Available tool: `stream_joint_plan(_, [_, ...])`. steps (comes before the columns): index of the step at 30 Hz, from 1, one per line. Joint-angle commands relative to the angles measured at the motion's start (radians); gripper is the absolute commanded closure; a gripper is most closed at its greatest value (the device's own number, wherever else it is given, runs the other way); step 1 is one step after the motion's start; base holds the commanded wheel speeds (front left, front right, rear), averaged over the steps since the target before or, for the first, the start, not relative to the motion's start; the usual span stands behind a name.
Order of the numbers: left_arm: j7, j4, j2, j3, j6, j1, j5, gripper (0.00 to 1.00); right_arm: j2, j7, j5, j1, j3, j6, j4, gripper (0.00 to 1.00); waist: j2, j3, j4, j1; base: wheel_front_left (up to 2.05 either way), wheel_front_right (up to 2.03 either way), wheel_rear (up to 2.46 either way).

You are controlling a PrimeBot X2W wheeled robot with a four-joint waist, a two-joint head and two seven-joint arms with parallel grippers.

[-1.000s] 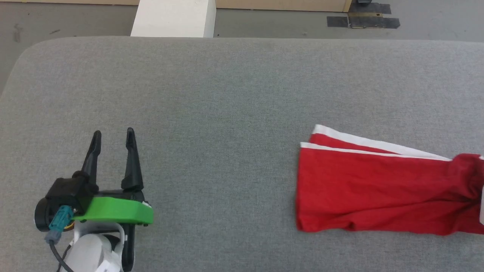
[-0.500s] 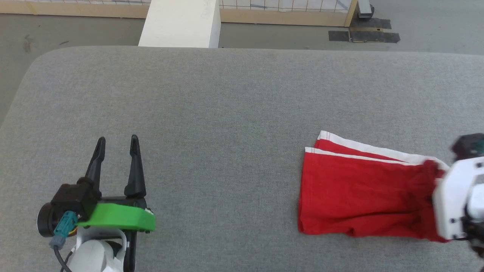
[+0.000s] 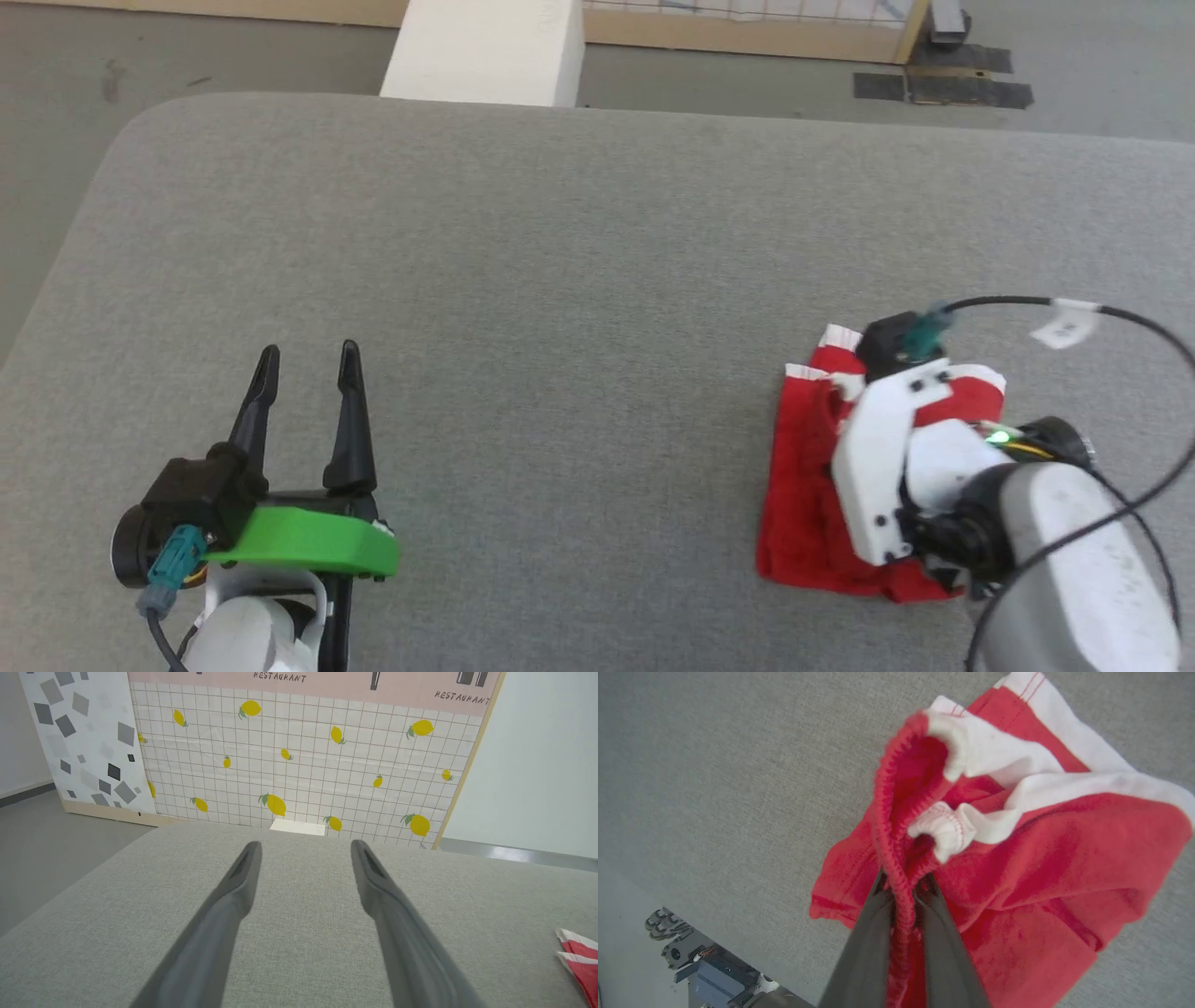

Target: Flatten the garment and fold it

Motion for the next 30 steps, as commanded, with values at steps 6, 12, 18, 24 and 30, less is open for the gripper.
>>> stream_joint_plan(6, [-0.005, 0.007, -0.014, 0.012, -0.009, 0.004, 0.009, 0.0, 0.014, -0.08, 0.002, -0.059, 0.059, -0.001, 0.102, 0.0, 0.0, 0.008, 0.028, 0.0, 0.0, 0.0, 0.0])
stream_joint_plan(12, [-0.005, 0.011, -0.013, 0.032, -0.008, 0.016, 0.012, 0.0, 0.004, -0.15, 0.061, -0.073, 0.069, -0.001, 0.037, 0.0, 0.0, -0.007, 0.0, 0.0, 0.0, 0.0, 0.0])
stream_joint_plan(18, [-0.005, 0.005, -0.015, 0.043, -0.011, 0.012, 0.018, 0.0, -0.012, -0.243, 0.041, -0.026, -0.096, -0.001, -0.095, 0.0, 0.0, -0.021, -0.044, 0.0, 0.0, 0.0, 0.0])
stream_joint_plan(24, [-0.005, 0.006, -0.028, 0.037, -0.02, 0.003, 0.027, 0.0, -0.026, -0.229, -0.054, 0.1, -0.232, -0.001, -0.104, 0.0, 0.0, -0.019, -0.065, 0.0, 0.0, 0.0, 0.0])
stream_joint_plan(30, [-0.005, 0.014, -0.032, 0.04, -0.033, -0.006, 0.029, 0.0, 0.007, -0.257, -0.073, 0.174, -0.212, -0.001, -0.047, 0.0, 0.0, -0.006, -0.07, 0.0, 0.0, 0.0, 0.0])
